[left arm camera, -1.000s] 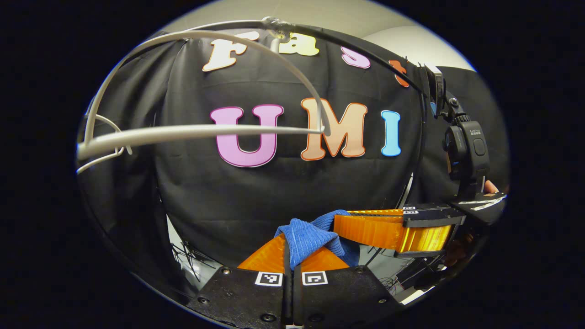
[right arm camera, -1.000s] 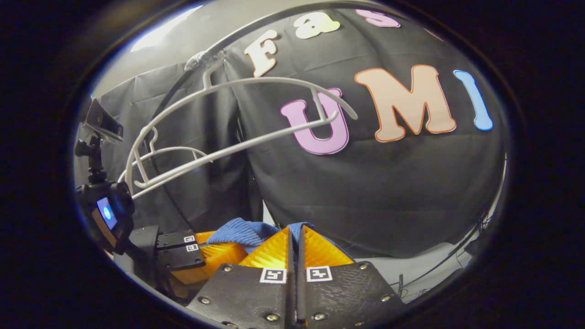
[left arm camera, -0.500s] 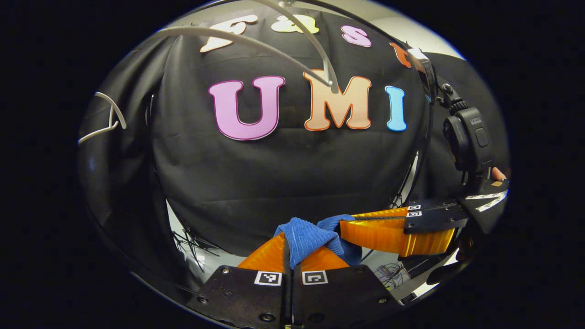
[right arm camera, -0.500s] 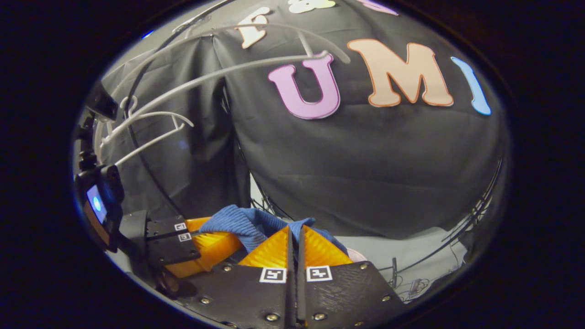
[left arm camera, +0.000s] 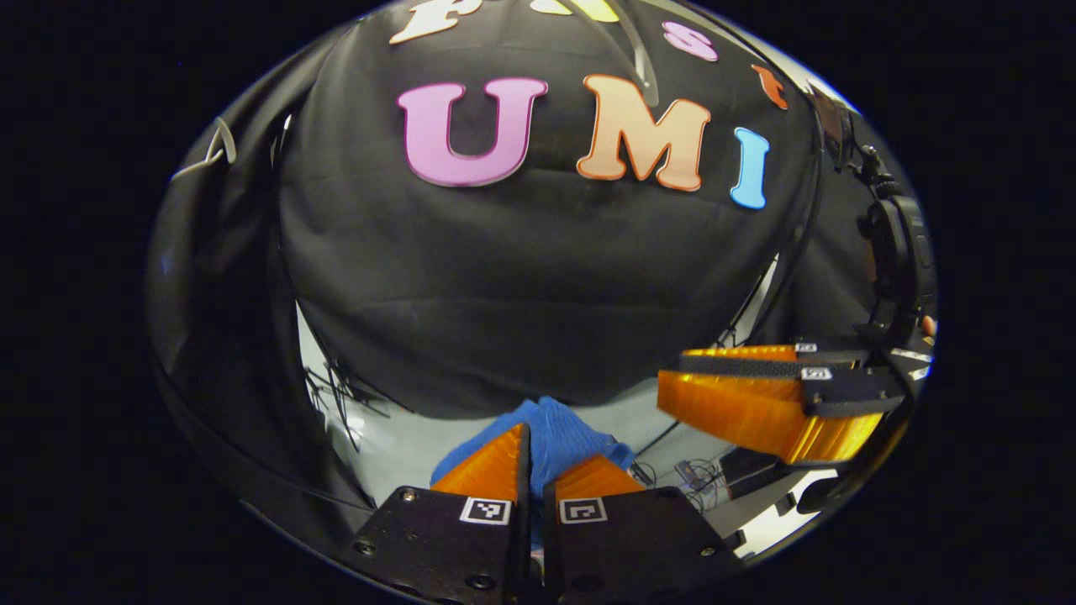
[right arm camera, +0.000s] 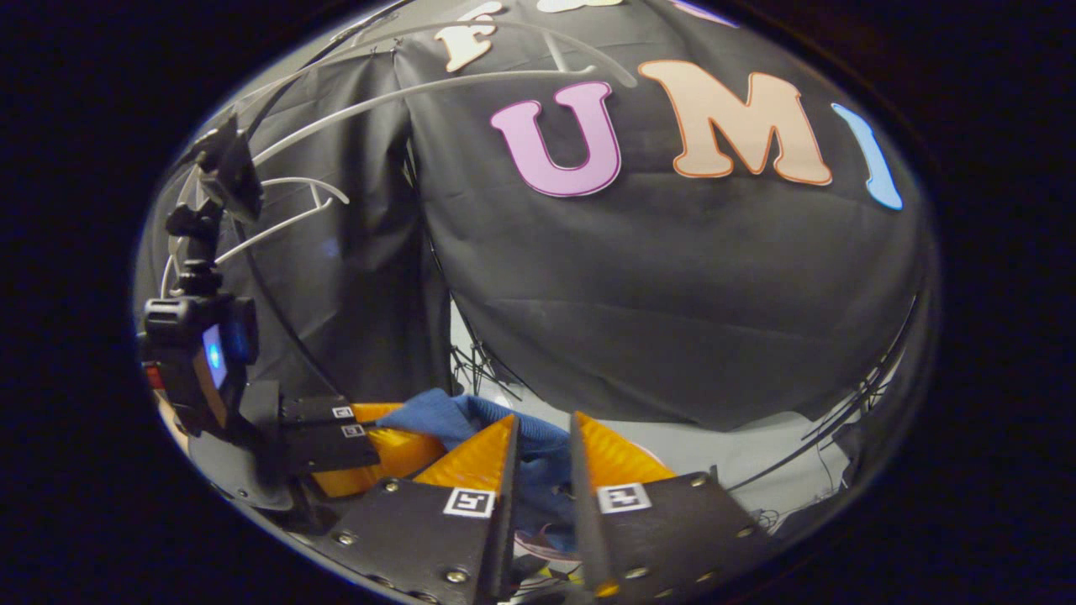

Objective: Grasp the clothes on the hanger with both hands and then place them into the laundry hamper below.

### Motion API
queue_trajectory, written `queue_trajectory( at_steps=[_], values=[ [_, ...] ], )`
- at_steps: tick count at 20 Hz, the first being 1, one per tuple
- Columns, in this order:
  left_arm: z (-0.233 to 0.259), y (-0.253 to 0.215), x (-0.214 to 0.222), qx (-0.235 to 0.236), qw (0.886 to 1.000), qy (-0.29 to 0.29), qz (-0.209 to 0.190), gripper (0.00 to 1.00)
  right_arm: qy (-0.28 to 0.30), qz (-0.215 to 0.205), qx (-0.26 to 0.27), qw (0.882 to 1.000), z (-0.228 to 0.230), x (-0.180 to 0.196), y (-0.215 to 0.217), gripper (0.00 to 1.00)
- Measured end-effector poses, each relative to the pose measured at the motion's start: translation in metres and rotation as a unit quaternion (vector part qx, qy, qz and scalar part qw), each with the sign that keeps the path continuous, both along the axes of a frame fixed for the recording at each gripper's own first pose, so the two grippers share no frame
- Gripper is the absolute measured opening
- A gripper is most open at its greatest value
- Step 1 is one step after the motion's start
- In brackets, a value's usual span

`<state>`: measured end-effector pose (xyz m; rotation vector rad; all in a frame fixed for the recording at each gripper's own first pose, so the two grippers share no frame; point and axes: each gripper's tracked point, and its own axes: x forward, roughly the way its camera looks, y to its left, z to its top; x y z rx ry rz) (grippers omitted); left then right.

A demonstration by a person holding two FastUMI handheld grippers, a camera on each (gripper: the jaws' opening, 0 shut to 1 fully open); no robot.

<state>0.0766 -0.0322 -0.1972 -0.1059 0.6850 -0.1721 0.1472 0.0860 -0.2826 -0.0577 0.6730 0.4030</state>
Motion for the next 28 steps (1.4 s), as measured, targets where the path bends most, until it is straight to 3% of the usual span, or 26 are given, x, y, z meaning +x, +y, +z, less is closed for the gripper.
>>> queue_trajectory(
  at_steps=[1,3,4,5,6,9,10,11,12,13,14,16,17,18,19,20,21,22,23,26,28],
  values=[
    [0.005,0.000,-0.002,0.007,1.000,-0.001,-0.005,0.13,-0.003,-0.003,-0.006,1.000,0.001,0.000,-0.004,0.35],
    [0.018,-0.004,-0.001,0.037,0.999,-0.026,-0.023,0.21,-0.007,-0.011,0.002,1.000,0.005,-0.003,-0.008,0.35],
    [0.028,-0.006,-0.001,0.045,0.998,-0.038,-0.026,0.35,-0.010,-0.016,0.006,1.000,0.010,-0.004,-0.010,0.48],
    [0.036,-0.011,-0.001,0.043,0.998,-0.048,-0.027,0.50,-0.016,-0.023,0.010,1.000,0.016,-0.006,-0.015,0.53],
    [0.048,-0.010,-0.003,0.044,0.997,-0.058,-0.025,0.65,-0.019,-0.027,0.018,0.999,0.020,-0.007,-0.016,0.64],
    [0.085,-0.001,-0.014,0.042,0.994,-0.096,-0.002,0.77,-0.045,-0.029,0.043,0.998,0.043,-0.012,-0.014,0.64],
    [0.096,-0.001,-0.014,0.042,0.993,-0.108,0.005,0.83,-0.055,-0.030,0.041,0.997,0.051,-0.013,-0.016,0.55],
    [0.106,0.001,-0.017,0.043,0.992,-0.121,0.009,0.84,-0.062,-0.031,0.039,0.997,0.057,-0.013,-0.019,0.73],
    [0.118,0.002,-0.018,0.046,0.990,-0.135,0.012,0.90,-0.070,-0.035,0.035,0.996,0.067,-0.015,-0.024,0.70],
    [0.129,0.005,-0.021,0.051,0.987,-0.150,0.019,0.90,-0.079,-0.037,0.031,0.996,0.073,-0.014,-0.025,0.73],
    [0.139,0.007,-0.025,0.055,0.985,-0.164,0.023,0.93,-0.090,-0.041,0.027,0.995,0.083,-0.013,-0.027,0.82],
    [0.154,0.011,-0.035,0.057,0.981,-0.184,0.034,0.96,-0.113,-0.037,0.027,0.993,0.105,-0.021,-0.027,0.80],
    [0.162,0.013,-0.040,0.056,0.979,-0.194,0.040,1.00,-0.132,-0.034,0.027,0.990,0.118,-0.023,-0.026,0.92],
    [0.168,0.014,-0.045,0.057,0.977,-0.202,0.046,1.00,-0.148,-0.033,0.022,0.988,0.131,-0.023,-0.027,0.84],
    [0.172,0.016,-0.045,0.058,0.975,-0.208,0.051,1.00,-0.170,-0.039,0.015,0.985,0.145,-0.023,-0.031,0.92],
    [0.180,0.019,-0.045,0.061,0.971,-0.220,0.064,1.00,-0.192,-0.041,0.006,0.981,0.160,-0.024,-0.035,0.92],
    [0.192,0.020,-0.049,0.059,0.969,-0.231,0.070,1.00,-0.210,-0.042,0.001,0.977,0.173,-0.029,-0.034,1.00],
    [0.201,0.020,-0.058,0.056,0.967,-0.236,0.076,0.99,-0.225,-0.044,0.000,0.973,0.187,-0.035,-0.033,0.94],
    [0.208,0.020,-0.065,0.055,0.966,-0.238,0.080,1.00,-0.237,-0.046,0.006,0.970,0.199,-0.041,-0.032,1.00],
    [0.226,0.026,-0.086,0.060,0.961,-0.251,0.103,1.00,-0.263,-0.059,0.028,0.963,0.232,-0.067,-0.034,0.95],
    [0.238,0.028,-0.102,0.062,0.956,-0.262,0.118,0.99,-0.274,-0.080,0.030,0.958,0.247,-0.083,-0.047,0.99]
  ],
)
